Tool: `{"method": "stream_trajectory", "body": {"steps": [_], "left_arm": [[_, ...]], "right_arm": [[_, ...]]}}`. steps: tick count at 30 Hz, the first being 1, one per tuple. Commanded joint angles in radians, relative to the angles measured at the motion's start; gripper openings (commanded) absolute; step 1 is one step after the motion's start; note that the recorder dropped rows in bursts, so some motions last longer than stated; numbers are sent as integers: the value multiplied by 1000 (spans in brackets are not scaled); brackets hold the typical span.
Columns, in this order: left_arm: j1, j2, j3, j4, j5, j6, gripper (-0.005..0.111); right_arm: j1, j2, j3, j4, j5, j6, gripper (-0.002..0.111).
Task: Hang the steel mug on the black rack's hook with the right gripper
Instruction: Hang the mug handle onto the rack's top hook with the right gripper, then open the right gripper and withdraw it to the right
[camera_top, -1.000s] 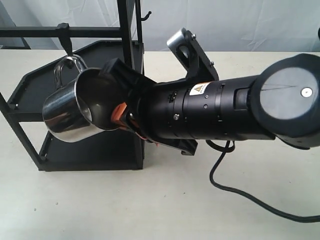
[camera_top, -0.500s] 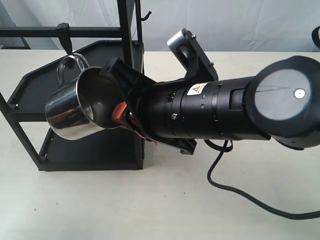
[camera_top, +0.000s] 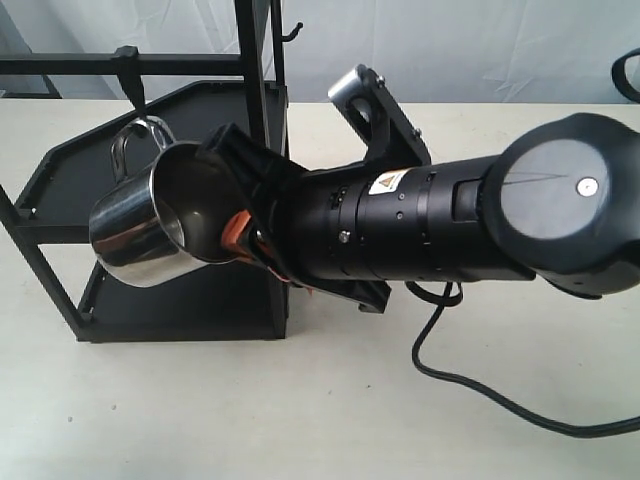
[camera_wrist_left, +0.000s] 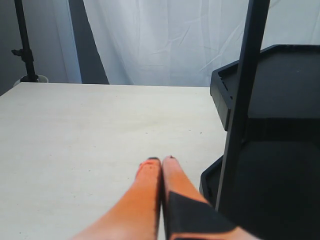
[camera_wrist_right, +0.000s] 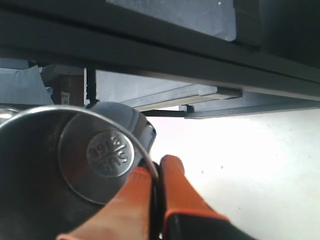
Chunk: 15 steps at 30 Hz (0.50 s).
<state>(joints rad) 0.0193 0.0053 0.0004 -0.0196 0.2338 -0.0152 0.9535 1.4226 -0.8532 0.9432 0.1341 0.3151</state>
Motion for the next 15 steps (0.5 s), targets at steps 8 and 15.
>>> {"method": "stream_trajectory", "body": {"steps": [8, 15], "left_arm": [[1, -5, 0, -1, -3, -2, 2], [1, -5, 0, -1, -3, -2, 2]], "right_arm": [[-6, 0, 1, -41, 11, -10, 43], [-6, -77, 1, -138, 9, -10, 43]]}}
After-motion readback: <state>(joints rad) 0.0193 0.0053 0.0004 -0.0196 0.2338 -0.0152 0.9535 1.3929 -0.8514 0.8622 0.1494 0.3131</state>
